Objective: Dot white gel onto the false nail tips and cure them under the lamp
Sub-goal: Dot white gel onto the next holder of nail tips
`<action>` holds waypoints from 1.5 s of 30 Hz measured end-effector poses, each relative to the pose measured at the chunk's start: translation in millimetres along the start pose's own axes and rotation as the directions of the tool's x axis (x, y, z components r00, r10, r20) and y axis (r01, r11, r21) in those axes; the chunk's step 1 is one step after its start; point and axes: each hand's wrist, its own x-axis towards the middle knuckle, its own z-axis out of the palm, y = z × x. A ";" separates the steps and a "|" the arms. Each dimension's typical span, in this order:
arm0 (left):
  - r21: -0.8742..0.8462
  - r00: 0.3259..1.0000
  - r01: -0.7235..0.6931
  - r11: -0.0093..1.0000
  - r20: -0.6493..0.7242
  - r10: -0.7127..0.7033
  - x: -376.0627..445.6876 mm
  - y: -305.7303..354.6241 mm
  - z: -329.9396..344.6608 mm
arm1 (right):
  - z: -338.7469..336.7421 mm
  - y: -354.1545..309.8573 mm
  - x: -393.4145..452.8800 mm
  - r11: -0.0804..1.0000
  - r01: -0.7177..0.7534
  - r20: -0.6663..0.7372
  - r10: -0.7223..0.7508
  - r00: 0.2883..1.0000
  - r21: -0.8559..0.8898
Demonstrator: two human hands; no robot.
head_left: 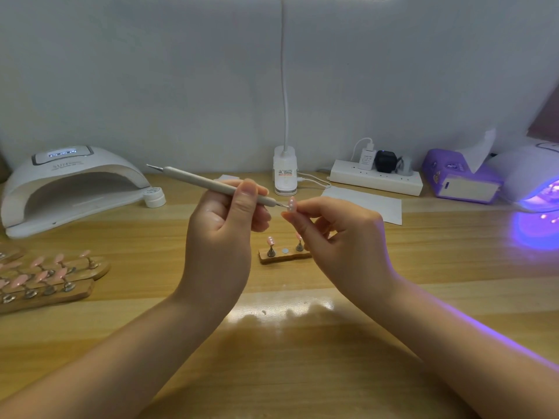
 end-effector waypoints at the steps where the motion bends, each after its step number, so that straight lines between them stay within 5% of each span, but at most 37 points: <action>1: -0.012 1.000 0.008 1.000 -0.002 -0.008 0.3 -0.5 -0.4 | 0.0 0.1 0.1 1.000 -0.002 0.000 0.002 1.000 -0.001; 33: -0.038 0.999 0.038 0.999 -0.006 -0.038 -3.6 1.6 1.7 | 0.8 -0.2 -0.6 1.000 0.011 -0.006 -0.011 1.000 -0.011; 45: 0.022 0.996 -0.084 0.996 0.004 0.084 -1.6 8.8 0.5 | -0.1 -0.2 -0.2 1.000 -0.015 0.000 0.015 1.000 -0.015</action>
